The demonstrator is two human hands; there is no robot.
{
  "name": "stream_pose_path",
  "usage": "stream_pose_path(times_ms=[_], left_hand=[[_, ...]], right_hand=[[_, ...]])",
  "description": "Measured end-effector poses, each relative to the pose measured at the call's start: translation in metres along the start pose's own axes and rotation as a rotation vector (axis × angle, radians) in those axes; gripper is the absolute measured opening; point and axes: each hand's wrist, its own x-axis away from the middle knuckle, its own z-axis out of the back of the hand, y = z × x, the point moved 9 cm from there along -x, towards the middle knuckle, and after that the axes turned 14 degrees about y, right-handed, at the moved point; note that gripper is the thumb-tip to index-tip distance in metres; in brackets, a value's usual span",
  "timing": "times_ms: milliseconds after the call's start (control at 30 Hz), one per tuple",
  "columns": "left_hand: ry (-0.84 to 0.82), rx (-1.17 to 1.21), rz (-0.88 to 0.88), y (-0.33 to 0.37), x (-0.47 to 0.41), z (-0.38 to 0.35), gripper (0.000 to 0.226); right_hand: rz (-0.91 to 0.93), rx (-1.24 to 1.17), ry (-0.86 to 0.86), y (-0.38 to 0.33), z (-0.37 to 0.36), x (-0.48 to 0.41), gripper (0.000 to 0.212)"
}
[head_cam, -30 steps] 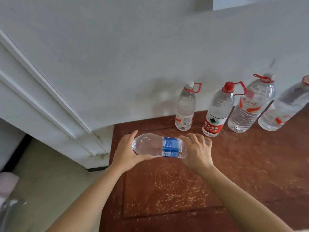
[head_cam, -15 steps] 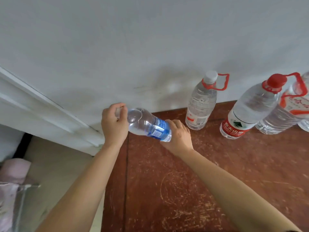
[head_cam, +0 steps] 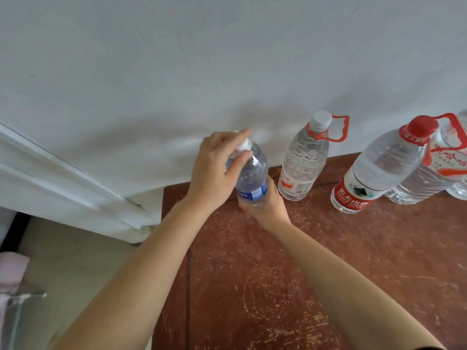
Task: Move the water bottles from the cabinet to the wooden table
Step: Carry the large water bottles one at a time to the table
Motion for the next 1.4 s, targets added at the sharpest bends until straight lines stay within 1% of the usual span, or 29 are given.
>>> stream_pose_path(times_ms=[67, 100, 233, 267, 367, 433, 500, 567, 667, 733, 800, 867, 900, 933, 967, 1067, 1167, 1200, 1300, 1333, 1367, 1400], left_hand=[[-0.036, 0.010, -0.048, 0.014, 0.005, -0.015, 0.041], [-0.025, 0.009, -0.052, 0.017, 0.007, -0.019, 0.041], [0.028, -0.053, -0.001, 0.009, 0.013, -0.009, 0.042], [0.006, -0.064, -0.005, 0.010, 0.013, -0.004, 0.042], [-0.143, -0.111, -0.023, 0.012, 0.015, 0.001, 0.046], [-0.174, -0.139, -0.089, 0.026, 0.017, 0.013, 0.045], [-0.144, -0.200, -0.204, 0.043, 0.020, 0.031, 0.042], [-0.085, -0.271, -0.282, 0.055, 0.024, 0.049, 0.042], [-0.045, -0.278, -0.286, 0.065, 0.034, 0.064, 0.049], [-0.050, -0.235, -0.306, 0.076, 0.045, 0.061, 0.053], [-0.085, -0.164, -0.328, 0.098, 0.059, 0.049, 0.055], [-0.124, -0.057, -0.369, 0.139, 0.074, 0.034, 0.058], [-0.119, -0.017, -0.379, 0.152, 0.078, 0.032, 0.058], [-0.137, 0.046, -0.416, 0.185, 0.087, 0.027, 0.059], [-0.120, 0.074, -0.444, 0.202, 0.090, 0.027, 0.059], [-0.101, 0.180, -0.585, 0.293, 0.113, 0.035, 0.058], [-0.099, 0.266, -0.702, 0.379, 0.144, 0.051, 0.059], [-0.108, 0.302, -0.745, 0.417, 0.165, 0.061, 0.059], [-0.101, 0.391, -0.833, 0.489, 0.212, 0.079, 0.059], [-0.118, 0.441, -0.882, 0.528, 0.250, 0.091, 0.059], [-0.119, 0.465, -0.900, 0.546, 0.267, 0.096, 0.058], [-0.162, 0.508, -0.923, 0.579, 0.305, 0.106, 0.058]], right_hand=[[-0.033, -0.065, -0.005, 0.008, 0.006, 0.001, 0.102], [-0.032, -0.055, -0.011, 0.008, 0.008, 0.002, 0.103], [0.006, 0.117, -0.047, 0.000, 0.017, 0.011, 0.099], [0.034, 0.157, -0.047, -0.006, 0.023, 0.017, 0.098], [0.120, 0.270, -0.063, -0.020, 0.036, 0.032, 0.090], [0.180, 0.377, -0.049, -0.033, 0.048, 0.043, 0.083], [0.260, 0.477, 0.008, -0.051, 0.069, 0.056, 0.075], [0.362, 0.569, 0.083, -0.068, 0.095, 0.073, 0.068], [0.475, 0.733, 0.237, -0.077, 0.139, 0.106, 0.063], [0.480, 0.812, 0.365, -0.078, 0.178, 0.129, 0.064], [0.433, 0.842, 0.519, -0.078, 0.227, 0.160, 0.065], [0.376, 0.852, 0.692, -0.079, 0.286, 0.204, 0.070], [0.355, 0.862, 0.747, -0.083, 0.305, 0.219, 0.071], [0.321, 0.887, 0.826, -0.081, 0.339, 0.249, 0.072], [0.302, 0.907, 0.865, -0.083, 0.357, 0.264, 0.071], [0.216, 0.990, 1.007, -0.085, 0.426, 0.344, 0.072], [0.128, 1.085, 1.120, -0.081, 0.479, 0.427, 0.075], [0.087, 1.109, 1.174, -0.078, 0.499, 0.468, 0.075], [0.004, 1.134, 1.284, -0.070, 0.533, 0.556, 0.074], [-0.055, 1.136, 1.344, -0.060, 0.549, 0.613, 0.074], [-0.074, 1.141, 1.366, -0.055, 0.555, 0.640, 0.074], [-0.113, 1.159, 1.416, -0.045, 0.565, 0.692, 0.074]])
